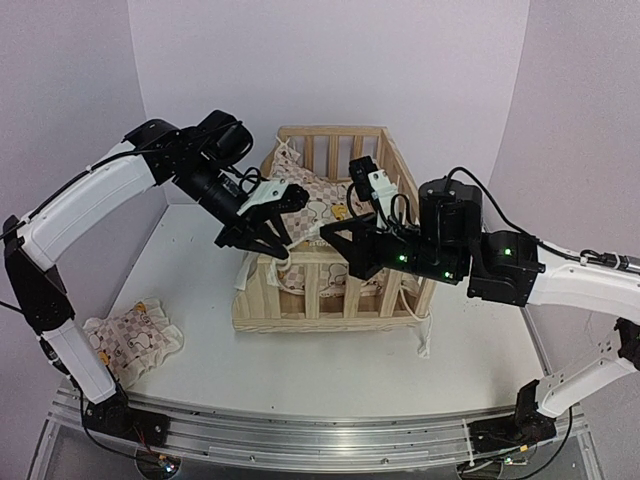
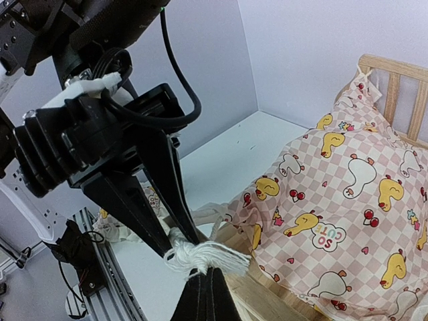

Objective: Set up the pet bed

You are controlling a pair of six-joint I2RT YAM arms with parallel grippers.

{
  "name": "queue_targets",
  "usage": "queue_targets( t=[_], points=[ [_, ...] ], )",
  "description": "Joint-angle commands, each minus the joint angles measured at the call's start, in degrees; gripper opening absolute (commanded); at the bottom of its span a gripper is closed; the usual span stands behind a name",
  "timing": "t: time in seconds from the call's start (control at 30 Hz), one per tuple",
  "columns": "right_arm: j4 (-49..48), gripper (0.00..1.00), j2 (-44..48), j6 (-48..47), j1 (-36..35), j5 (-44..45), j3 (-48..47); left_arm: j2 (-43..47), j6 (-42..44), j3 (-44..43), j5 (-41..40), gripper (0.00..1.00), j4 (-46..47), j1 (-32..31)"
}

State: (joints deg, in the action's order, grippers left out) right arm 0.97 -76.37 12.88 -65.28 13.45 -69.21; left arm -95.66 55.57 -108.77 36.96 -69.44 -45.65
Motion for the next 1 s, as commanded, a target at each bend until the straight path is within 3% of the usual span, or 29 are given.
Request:
queue_targets(
  t=[0.0, 0.1, 0.23, 0.53, 0.87, 0.97],
  points=[
    [-1.2, 0.0, 2.1, 0.4, 0.1, -0.4, 0.1, 0.5, 1.0, -1.6, -2.6, 0.15, -1.5, 0.3],
    [-1.2, 0.0, 2.0, 0.4, 0.1, -0.4, 0.1, 1.3, 1.0, -0.7, -2.9, 0.01, 0.0, 0.3],
    [-1.3, 0.0, 2.0, 0.5, 0.1, -2.5, -0.1, 4.7, 2.4, 2.3, -3.9, 0.0, 6.7, 0.3],
    [-1.3, 0.0, -2.4, 1.9, 0.1, -20.4, -3.2, 16.8, 9.4, 17.2, -9.4, 0.0, 37.4, 0.3],
    [-1.9, 0.0, -7.6, 3.2, 0.1, -27.1, -5.4, 23.2, 16.9, 30.7, -8.7, 0.0, 56.1, 0.3],
    [-1.7, 0.11, -6.3, 2.9, 0.1, -25.8, -4.5, 24.6, 17.6, 34.4, -8.7, 0.0, 62.9, 0.3]
  ],
)
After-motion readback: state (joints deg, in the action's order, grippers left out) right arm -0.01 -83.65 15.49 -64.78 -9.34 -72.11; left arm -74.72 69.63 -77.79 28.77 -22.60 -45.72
